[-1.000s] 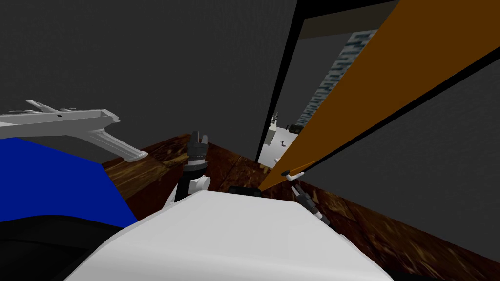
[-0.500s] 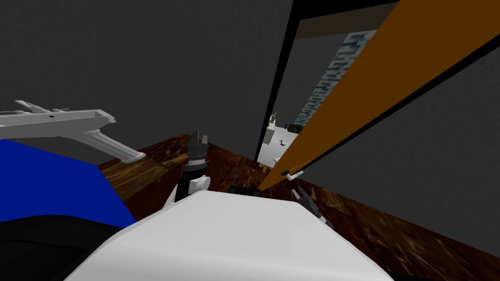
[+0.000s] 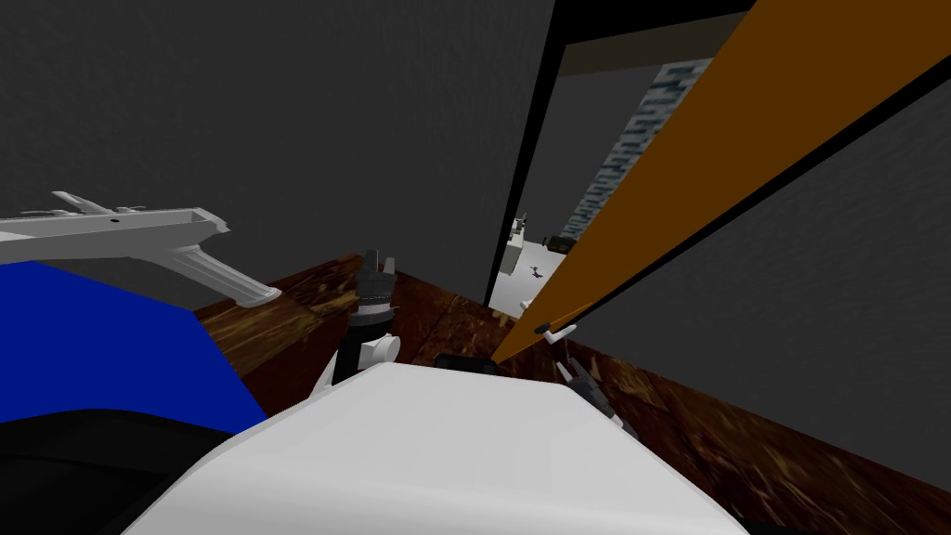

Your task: Pull the door open

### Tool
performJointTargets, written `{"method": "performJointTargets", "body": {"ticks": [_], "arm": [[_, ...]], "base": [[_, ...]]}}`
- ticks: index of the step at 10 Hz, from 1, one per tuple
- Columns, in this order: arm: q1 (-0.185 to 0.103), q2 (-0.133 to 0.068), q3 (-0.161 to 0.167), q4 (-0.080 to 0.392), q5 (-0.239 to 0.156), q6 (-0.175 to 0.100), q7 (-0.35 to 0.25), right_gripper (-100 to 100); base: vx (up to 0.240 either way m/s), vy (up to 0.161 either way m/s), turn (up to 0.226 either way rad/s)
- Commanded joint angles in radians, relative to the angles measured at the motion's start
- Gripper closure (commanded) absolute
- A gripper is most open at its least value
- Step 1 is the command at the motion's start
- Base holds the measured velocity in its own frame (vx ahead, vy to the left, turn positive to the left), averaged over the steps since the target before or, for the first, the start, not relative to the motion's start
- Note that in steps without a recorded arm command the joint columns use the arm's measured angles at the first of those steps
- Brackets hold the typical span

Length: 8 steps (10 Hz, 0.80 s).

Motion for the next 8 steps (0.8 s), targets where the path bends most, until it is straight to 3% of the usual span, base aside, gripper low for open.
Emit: {"method": "performJointTargets", "body": {"ticks": [1,8], "arm": [[-0.001,0.000,0.000,0.007,0.000,-0.008,0.000,-100],[-0.001,0.000,0.000,0.007,0.000,-0.008,0.000,-100]], "base": [[-0.041,-0.024,0.007],[0.001,0.002,-0.007]]}}
